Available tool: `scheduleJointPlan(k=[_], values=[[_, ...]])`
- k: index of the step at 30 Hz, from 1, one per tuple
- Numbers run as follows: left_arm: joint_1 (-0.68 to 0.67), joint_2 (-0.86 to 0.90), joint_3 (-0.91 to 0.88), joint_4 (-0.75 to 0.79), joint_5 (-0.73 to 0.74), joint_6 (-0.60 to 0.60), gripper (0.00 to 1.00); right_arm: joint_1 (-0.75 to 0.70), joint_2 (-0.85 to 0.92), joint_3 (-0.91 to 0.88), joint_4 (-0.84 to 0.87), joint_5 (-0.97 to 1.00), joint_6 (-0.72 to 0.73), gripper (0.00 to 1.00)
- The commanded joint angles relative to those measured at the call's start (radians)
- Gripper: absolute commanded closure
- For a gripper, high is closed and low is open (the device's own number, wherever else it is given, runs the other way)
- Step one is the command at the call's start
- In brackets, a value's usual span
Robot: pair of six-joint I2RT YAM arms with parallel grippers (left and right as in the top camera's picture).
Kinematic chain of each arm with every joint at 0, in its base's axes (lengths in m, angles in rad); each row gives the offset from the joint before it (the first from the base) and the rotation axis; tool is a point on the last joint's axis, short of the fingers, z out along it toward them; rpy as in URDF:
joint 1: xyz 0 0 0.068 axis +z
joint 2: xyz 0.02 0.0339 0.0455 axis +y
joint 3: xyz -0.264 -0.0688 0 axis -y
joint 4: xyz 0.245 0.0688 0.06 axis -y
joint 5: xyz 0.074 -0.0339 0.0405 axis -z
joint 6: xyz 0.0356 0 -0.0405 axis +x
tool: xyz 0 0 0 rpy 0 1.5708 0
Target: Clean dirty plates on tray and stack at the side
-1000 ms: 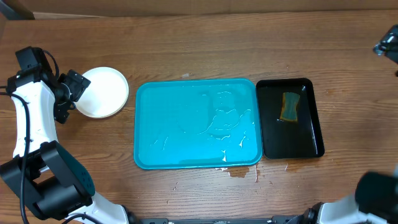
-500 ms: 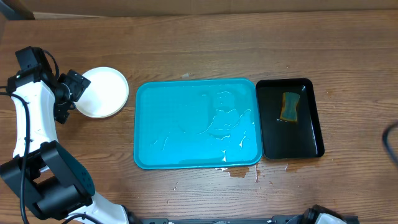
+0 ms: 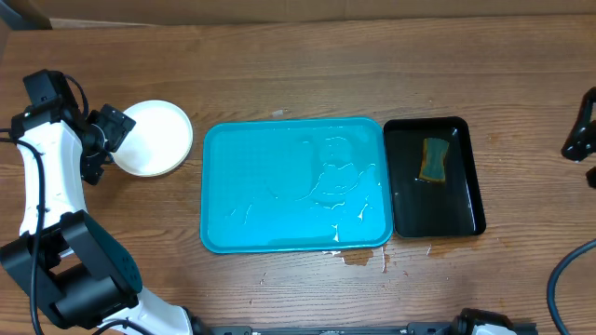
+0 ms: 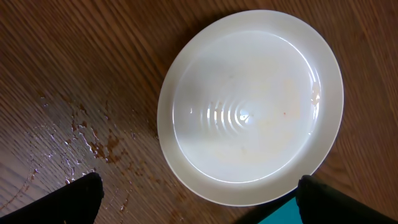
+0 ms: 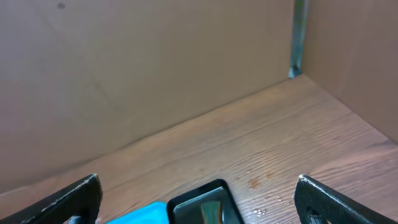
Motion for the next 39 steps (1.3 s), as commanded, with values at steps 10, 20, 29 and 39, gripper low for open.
scheduleJointPlan(k=[10, 20, 29, 39], values=[[-0.002, -0.021, -0.005, -0.002, 0.0, -0.002, 0.0, 0.193, -0.111, 0.002, 0.158, 0.034, 0.002, 0.0], [-0.002, -0.021, -0.005, -0.002, 0.0, -0.002, 0.0, 0.223, -0.164, -0.079, 0.777, -0.111, 0.002, 0.0], [-0.002, -0.021, -0.005, -0.002, 0.0, -0.002, 0.0, 0.223, -0.304, -0.301, 1.143, -0.157, -0.001, 0.0], [-0.002, -0.021, -0.005, -0.002, 0.0, -0.002, 0.0, 0.219, -0.557, -0.729, 1.461, -0.082, -0.002, 0.0]])
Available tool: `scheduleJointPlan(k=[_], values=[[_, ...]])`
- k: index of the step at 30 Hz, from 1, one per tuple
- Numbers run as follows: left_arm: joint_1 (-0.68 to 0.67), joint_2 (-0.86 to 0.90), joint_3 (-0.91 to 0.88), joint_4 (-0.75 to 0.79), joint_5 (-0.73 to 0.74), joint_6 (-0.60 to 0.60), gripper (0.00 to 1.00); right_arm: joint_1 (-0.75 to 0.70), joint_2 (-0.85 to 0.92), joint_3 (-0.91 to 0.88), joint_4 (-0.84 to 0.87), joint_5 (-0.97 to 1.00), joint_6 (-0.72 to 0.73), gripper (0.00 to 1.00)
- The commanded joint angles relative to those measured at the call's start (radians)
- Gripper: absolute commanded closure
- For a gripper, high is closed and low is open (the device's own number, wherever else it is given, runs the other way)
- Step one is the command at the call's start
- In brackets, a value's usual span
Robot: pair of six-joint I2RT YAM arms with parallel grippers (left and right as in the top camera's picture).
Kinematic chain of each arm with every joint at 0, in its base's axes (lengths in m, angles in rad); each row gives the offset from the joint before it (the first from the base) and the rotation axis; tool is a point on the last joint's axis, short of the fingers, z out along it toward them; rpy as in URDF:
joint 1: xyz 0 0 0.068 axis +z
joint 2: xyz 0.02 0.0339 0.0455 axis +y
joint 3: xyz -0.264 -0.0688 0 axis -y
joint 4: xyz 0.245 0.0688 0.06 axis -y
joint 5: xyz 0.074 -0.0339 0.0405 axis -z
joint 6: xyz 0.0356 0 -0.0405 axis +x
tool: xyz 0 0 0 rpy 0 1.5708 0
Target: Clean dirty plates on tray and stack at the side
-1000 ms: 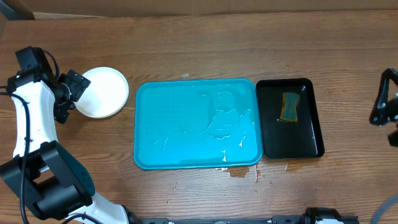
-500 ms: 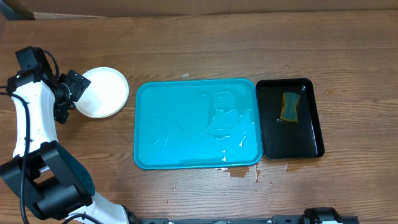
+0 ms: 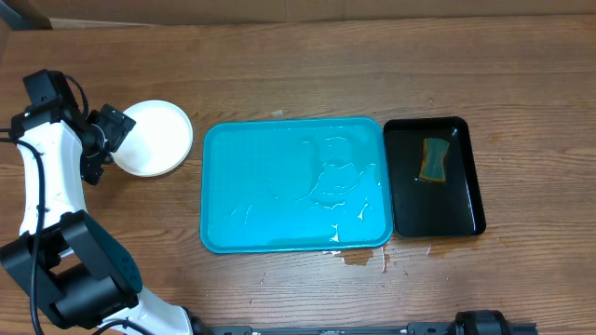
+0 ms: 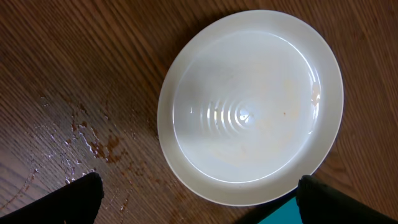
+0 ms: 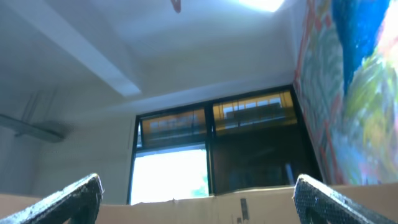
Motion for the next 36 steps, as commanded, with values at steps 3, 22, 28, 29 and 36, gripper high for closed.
scheduleJointPlan(k=[3, 22, 28, 29, 36], values=[[-0.002, -0.021, -0.005, -0.002, 0.0, -0.002, 0.0, -0.016, -0.125, -0.219, 0.126, 0.039, -0.001, 0.0], [-0.002, -0.021, -0.005, -0.002, 0.0, -0.002, 0.0, -0.03, -0.517, -0.873, 0.23, 0.03, 0.004, 0.0], [-0.002, -0.021, -0.005, -0.002, 0.0, -0.002, 0.0, -0.031, -0.579, -1.028, 0.249, 0.028, 0.004, 0.0], [-0.002, -0.021, -0.005, -0.002, 0.0, -0.002, 0.0, -0.03, -0.579, -1.049, 0.254, 0.025, 0.004, 0.0], [-0.002, -0.021, -0.005, -0.002, 0.0, -0.002, 0.0, -0.03, -0.579, -1.215, 0.245, 0.023, 0.004, 0.0]])
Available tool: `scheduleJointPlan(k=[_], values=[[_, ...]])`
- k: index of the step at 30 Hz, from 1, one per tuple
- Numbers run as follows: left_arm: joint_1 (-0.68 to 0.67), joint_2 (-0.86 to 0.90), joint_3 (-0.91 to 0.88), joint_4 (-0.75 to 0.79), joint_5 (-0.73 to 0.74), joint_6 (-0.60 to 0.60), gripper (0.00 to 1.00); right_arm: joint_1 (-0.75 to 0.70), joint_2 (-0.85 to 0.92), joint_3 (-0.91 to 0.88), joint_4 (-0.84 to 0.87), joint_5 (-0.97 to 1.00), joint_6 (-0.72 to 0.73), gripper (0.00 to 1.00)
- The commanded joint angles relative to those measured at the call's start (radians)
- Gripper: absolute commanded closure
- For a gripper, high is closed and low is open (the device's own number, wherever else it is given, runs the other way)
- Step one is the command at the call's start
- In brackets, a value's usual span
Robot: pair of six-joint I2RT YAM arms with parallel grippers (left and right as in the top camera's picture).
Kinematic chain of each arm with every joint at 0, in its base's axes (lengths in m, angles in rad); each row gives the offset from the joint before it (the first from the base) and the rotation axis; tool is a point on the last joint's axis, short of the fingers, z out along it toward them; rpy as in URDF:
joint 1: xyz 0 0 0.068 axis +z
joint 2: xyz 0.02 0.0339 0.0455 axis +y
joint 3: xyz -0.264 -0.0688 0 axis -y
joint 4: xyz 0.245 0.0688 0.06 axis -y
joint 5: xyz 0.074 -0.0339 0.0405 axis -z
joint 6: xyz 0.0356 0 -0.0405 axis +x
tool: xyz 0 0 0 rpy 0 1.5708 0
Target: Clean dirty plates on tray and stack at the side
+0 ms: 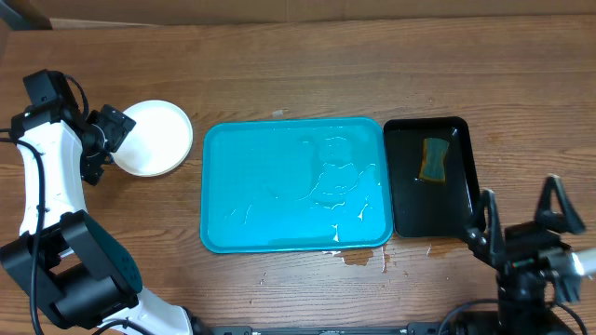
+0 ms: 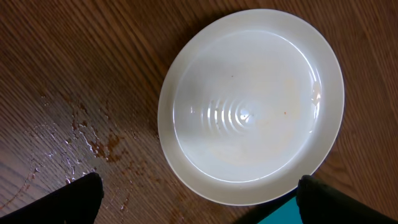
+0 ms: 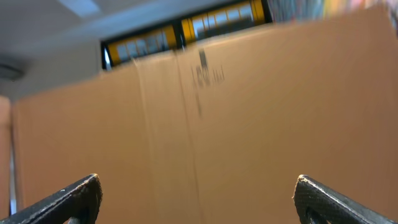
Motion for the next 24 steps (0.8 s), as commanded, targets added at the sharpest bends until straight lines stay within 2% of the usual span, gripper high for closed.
scheduleJointPlan(k=[1, 10, 20, 24], values=[[-0.002, -0.021, -0.005, 0.0, 0.0, -0.002, 0.0, -0.003, -0.011, -0.085, 0.003, -0.002, 0.003, 0.0], [-0.002, -0.021, -0.005, 0.0, 0.0, -0.002, 0.0, -0.003, -0.011, -0.235, -0.014, -0.005, -0.001, 0.0], [-0.002, -0.021, -0.005, 0.0, 0.0, -0.002, 0.0, -0.002, -0.011, -0.233, -0.33, -0.009, -0.109, 0.0], [-0.002, -0.021, -0.005, 0.0, 0.0, -0.002, 0.0, 0.001, -0.011, -0.233, -0.377, -0.01, -0.178, 0.0]])
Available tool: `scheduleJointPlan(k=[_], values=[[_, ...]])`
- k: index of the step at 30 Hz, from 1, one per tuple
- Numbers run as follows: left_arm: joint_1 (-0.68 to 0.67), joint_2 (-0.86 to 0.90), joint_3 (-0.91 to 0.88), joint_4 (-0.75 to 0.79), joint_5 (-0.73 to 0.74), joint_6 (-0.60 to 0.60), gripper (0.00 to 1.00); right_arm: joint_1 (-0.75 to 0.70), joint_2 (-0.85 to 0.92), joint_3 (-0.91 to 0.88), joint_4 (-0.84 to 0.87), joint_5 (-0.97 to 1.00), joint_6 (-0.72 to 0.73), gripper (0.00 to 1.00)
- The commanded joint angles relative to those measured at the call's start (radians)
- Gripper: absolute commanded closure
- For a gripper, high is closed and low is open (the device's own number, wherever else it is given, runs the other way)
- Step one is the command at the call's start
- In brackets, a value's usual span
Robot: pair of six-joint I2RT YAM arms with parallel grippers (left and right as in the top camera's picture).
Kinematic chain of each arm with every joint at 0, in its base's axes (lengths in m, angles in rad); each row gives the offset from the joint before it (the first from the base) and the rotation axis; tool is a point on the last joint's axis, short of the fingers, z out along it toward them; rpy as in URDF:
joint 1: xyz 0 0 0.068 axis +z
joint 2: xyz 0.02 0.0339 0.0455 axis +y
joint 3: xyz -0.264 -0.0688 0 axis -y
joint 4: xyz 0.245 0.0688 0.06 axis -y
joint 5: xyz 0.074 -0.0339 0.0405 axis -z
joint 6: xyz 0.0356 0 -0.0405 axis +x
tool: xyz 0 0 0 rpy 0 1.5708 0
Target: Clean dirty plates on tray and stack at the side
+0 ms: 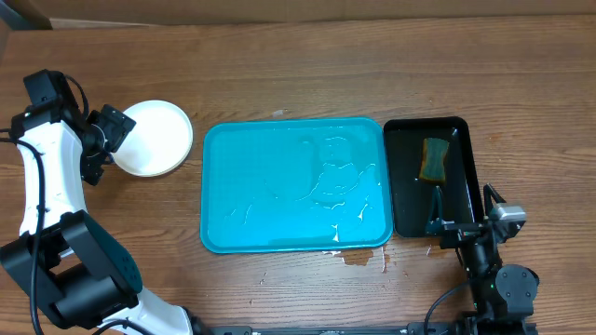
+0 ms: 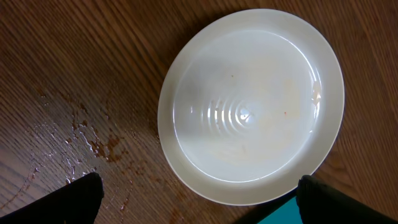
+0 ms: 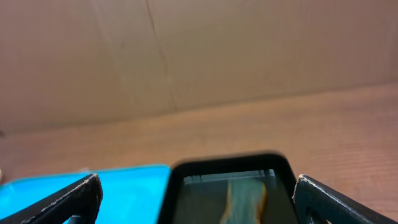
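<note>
White plates (image 1: 158,138) sit on the table left of the blue tray (image 1: 293,184); in the left wrist view the top plate (image 2: 250,106) looks wet, with a second rim showing under it. My left gripper (image 1: 98,140) hovers open over the plate's left edge, holding nothing (image 2: 199,200). The blue tray is wet and carries no plates. My right gripper (image 1: 461,212) stands open at the front right, holding nothing. It faces the black tray (image 3: 224,177) with the sponge (image 3: 245,198) in it.
The black tray (image 1: 433,177) holds shallow water and a yellow-green sponge (image 1: 434,159). Brownish wet spots lie on the wood beside the plates (image 2: 93,146) and in front of the blue tray (image 1: 358,258). A cardboard wall (image 3: 186,50) closes the back.
My right gripper sat higher at the front right, its camera on the cardboard wall. It is now lower, just in front of the black tray and facing it. The left arm and plates are unchanged.
The right arm was first at the table's right edge, looking at the far corner. It was then out of the overhead view, its camera on the ceiling. It showed again at the front right and is now low before the black tray. The left gripper stayed open over the plates.
</note>
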Motion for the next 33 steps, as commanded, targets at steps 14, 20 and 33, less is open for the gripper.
scheduleJointPlan(k=[14, 20, 33], values=[[-0.002, -0.021, -0.005, 0.001, 0.0, -0.002, 0.0, 0.013, -0.009, -0.011, 0.007, -0.005, -0.141, 0.0], [-0.002, -0.021, -0.005, 0.001, 0.0, -0.002, 0.0, 0.013, -0.009, -0.011, 0.007, -0.005, -0.141, 0.0], [-0.002, -0.021, -0.005, 0.001, 0.0, -0.002, 0.0, 0.013, -0.009, -0.011, 0.007, -0.005, -0.141, 0.0]])
